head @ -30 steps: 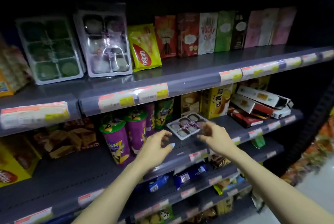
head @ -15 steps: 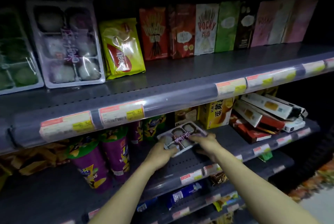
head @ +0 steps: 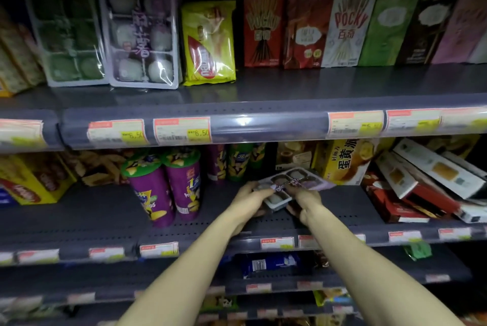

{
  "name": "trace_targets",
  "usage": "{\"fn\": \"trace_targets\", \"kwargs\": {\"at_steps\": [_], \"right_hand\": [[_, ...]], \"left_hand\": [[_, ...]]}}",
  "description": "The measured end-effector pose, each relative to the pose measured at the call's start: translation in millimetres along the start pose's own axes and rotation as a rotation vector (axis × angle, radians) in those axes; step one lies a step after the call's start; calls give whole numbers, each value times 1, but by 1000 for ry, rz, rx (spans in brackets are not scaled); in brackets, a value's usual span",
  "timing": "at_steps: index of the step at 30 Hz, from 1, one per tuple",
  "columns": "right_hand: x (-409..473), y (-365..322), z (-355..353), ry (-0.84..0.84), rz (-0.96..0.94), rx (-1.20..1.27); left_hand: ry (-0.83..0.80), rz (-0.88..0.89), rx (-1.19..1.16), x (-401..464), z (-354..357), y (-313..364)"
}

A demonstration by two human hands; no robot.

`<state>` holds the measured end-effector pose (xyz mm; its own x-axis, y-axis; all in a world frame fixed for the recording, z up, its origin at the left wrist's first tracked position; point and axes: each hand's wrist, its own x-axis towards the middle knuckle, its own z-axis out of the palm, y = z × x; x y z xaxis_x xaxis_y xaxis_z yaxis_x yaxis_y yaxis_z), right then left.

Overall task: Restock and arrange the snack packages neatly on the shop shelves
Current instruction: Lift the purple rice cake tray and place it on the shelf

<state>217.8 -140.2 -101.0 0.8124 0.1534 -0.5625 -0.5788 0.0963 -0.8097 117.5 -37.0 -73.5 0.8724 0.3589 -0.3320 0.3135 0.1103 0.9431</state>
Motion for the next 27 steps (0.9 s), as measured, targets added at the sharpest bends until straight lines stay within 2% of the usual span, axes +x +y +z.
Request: {"fn": "trace_targets", "kwargs": {"at_steps": [4,7,12,17,27], "right_hand": [[-2,-5,-7,16,15,-1],[-13,-8,-12,-42,25,-20],[-39,-7,-24,-175,-8,-128],[-61,-15,-35,-307,-32,-143],[-119,-37,-47,-669,-99,-354]], "left_hand": [[9,-19,-17,-13,1,-3],[86,10,85,-20,-15,-9],[231,151,614,-38,-55,-29],[176,128,978,-62,-79,-57],[154,146,1135,-68,-86,-78]]}}
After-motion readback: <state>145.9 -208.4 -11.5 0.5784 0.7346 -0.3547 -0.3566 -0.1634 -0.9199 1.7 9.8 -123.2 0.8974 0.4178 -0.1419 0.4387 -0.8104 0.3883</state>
